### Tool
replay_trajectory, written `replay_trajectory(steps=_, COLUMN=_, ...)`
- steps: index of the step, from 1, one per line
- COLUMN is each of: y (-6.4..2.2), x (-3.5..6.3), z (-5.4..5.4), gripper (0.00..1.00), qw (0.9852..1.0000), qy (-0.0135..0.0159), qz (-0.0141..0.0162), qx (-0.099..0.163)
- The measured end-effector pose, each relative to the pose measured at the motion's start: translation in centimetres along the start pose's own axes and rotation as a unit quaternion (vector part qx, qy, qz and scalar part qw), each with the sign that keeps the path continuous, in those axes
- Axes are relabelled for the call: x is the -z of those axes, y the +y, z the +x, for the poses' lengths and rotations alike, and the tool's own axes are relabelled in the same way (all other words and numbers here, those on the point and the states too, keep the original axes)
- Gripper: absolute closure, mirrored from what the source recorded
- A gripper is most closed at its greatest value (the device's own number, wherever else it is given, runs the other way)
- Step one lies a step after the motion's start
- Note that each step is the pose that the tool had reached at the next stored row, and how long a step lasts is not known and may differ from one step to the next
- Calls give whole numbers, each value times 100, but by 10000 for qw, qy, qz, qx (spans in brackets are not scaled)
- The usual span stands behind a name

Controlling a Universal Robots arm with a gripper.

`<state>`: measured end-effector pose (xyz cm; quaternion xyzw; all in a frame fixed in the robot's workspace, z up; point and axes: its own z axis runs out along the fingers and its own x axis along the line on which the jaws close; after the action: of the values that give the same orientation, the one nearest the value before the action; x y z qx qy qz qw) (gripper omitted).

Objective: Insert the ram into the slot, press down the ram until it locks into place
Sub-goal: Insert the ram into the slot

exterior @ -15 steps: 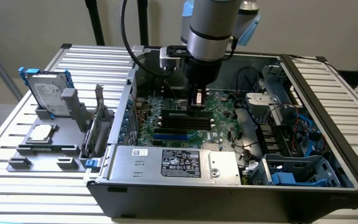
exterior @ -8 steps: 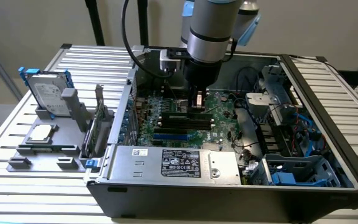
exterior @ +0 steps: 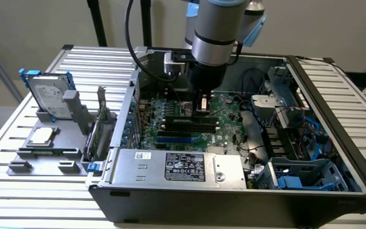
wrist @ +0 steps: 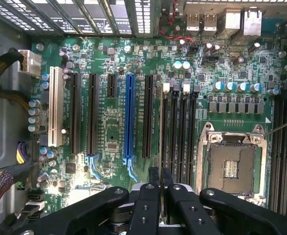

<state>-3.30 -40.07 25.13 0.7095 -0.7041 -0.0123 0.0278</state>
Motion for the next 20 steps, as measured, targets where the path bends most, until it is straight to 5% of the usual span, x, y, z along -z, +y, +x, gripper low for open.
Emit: replay_trajectory(steps=20, y=-34, x=-102, z=-47, gripper=87, qw=10000, qy=0, qz=0, qx=0)
